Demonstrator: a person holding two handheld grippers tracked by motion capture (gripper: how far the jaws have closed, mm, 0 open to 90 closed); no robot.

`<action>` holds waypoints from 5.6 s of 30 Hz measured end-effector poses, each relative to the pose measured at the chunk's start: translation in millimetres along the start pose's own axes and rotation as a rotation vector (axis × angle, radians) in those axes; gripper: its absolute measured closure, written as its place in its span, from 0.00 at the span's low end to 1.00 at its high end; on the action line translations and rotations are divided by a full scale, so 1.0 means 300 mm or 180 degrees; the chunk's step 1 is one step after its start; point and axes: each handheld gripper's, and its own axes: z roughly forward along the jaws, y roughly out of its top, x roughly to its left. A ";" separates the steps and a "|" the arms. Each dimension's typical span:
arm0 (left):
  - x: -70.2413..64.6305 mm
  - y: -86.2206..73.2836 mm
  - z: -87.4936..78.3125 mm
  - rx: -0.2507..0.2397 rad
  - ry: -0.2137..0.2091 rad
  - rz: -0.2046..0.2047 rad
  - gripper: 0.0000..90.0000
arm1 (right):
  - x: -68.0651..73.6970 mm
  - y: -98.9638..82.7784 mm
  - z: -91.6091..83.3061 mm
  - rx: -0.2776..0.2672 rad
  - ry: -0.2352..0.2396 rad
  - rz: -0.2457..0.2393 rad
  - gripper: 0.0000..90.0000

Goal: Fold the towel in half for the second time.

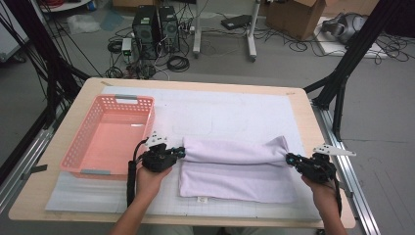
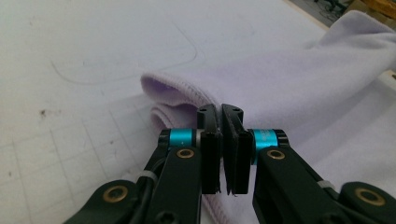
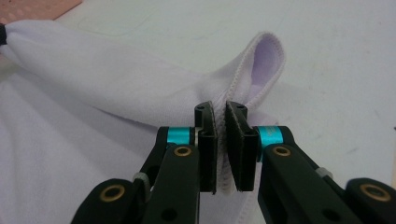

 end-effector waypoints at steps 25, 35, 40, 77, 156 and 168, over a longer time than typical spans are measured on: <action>0.082 0.101 0.174 0.0295 0.0016 -0.0159 0.89 | -0.098 0.171 0.240 0.0812 -0.0431 0.0217 0.71; 0.046 0.110 0.090 -0.0048 -0.0183 -0.0084 0.93 | -0.059 0.165 0.141 0.0345 -0.0318 -0.0023 0.93; 0.005 0.086 0.022 -0.0152 -0.0301 0.0097 0.92 | -0.034 0.117 0.052 0.0004 -0.0184 0.0066 0.92; -0.032 -0.041 -0.051 -0.0265 -0.0267 0.0113 0.48 | 0.025 -0.051 -0.087 -0.0147 -0.0366 0.0037 0.64; -0.005 0.088 0.145 0.0047 0.0052 0.0331 0.65 | -0.037 0.095 0.171 -0.0079 -0.0463 -0.0056 0.64; -0.037 -0.045 0.097 0.0303 0.0135 0.0545 0.72 | 0.084 -0.049 0.164 0.0331 -0.0110 -0.0361 0.75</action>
